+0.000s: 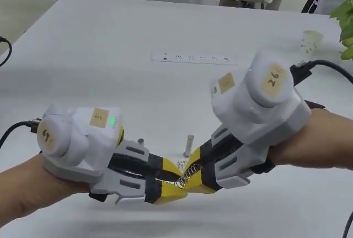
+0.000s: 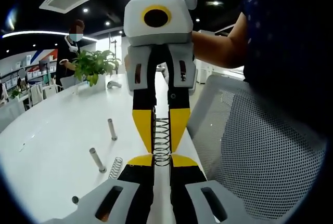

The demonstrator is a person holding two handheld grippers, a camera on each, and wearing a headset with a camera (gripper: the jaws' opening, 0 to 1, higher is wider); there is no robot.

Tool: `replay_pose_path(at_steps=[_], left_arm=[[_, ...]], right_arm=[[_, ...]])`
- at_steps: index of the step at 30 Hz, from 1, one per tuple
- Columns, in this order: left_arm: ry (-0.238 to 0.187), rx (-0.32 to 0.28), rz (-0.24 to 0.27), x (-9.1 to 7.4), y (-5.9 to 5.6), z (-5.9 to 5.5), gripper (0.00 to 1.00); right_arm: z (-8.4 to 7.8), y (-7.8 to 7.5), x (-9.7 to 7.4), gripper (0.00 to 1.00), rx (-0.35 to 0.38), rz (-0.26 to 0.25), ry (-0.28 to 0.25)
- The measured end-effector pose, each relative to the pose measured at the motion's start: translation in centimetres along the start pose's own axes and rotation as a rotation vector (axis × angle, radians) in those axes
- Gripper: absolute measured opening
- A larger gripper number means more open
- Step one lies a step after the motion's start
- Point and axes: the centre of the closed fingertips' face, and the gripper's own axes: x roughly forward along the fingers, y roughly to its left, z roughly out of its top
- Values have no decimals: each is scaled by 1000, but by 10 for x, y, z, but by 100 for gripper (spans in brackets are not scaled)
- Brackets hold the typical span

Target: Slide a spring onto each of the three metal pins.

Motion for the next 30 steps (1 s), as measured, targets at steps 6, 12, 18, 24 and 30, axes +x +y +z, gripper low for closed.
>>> replay_pose_path(at_steps=[6, 12, 18, 24, 30], left_arm=[[-5, -3, 2, 0, 1, 0, 2], [-3, -12, 1, 1, 0, -1, 3], [-12, -44, 9, 0, 2, -2, 7], [-13, -64, 28, -5, 4, -5, 13], [-18, -100, 67, -16, 7, -10, 19]], right_arm=[[1, -1, 0, 9, -1, -4, 8], [-1, -1, 1, 9, -3, 0, 24], [-3, -4, 0, 9, -4, -7, 38], [-12, -10, -5, 9, 3, -20, 66], [-20, -16, -12, 9, 7, -36, 90]])
